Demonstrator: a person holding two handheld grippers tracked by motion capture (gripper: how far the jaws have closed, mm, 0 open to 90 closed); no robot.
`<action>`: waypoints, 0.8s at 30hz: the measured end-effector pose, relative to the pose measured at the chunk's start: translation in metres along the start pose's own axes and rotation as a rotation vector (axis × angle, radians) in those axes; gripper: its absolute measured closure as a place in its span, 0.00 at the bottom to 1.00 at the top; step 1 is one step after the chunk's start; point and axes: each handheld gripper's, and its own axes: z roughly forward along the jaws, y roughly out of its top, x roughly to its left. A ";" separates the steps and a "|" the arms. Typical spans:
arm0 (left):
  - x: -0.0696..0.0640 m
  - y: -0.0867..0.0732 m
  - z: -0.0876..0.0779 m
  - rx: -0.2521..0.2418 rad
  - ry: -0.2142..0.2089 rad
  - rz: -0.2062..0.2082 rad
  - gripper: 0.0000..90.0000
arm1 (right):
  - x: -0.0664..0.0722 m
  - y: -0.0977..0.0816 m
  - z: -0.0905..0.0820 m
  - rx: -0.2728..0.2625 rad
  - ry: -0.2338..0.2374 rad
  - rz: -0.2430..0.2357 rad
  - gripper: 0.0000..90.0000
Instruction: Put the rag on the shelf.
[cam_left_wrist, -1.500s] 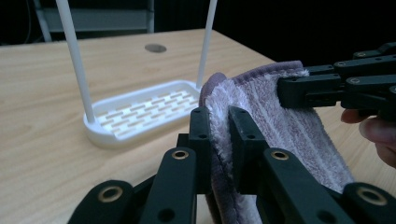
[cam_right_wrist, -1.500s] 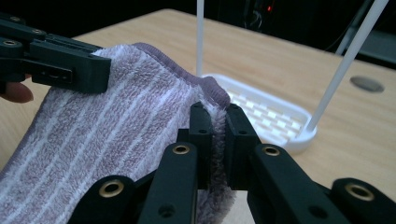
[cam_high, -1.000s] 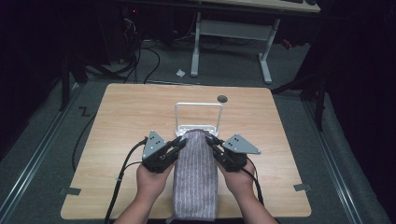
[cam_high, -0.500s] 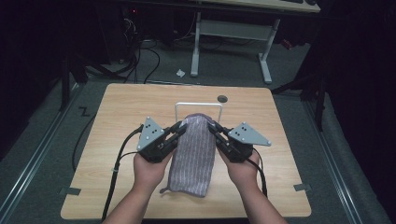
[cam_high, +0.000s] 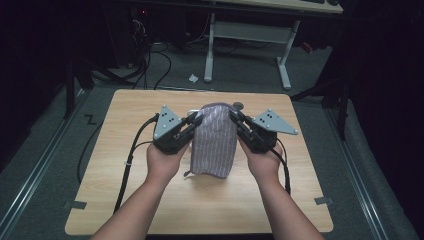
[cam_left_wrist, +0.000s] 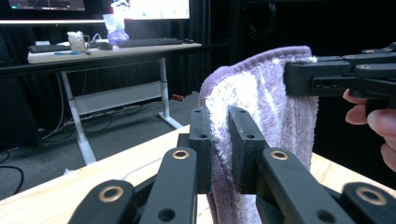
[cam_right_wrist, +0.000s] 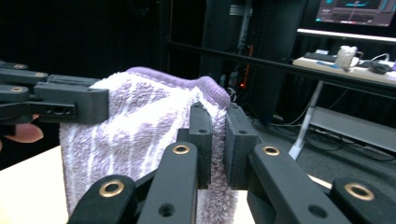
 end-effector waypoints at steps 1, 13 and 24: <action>0.002 0.001 0.002 -0.002 0.009 0.005 0.90 | -0.002 0.001 0.002 0.000 -0.005 -0.001 0.93; 0.024 0.012 0.024 -0.014 0.085 0.077 0.90 | -0.021 0.018 0.027 -0.015 -0.043 -0.003 0.93; 0.045 0.023 0.050 0.001 0.094 0.058 0.89 | -0.034 0.026 0.054 -0.008 -0.063 0.004 0.93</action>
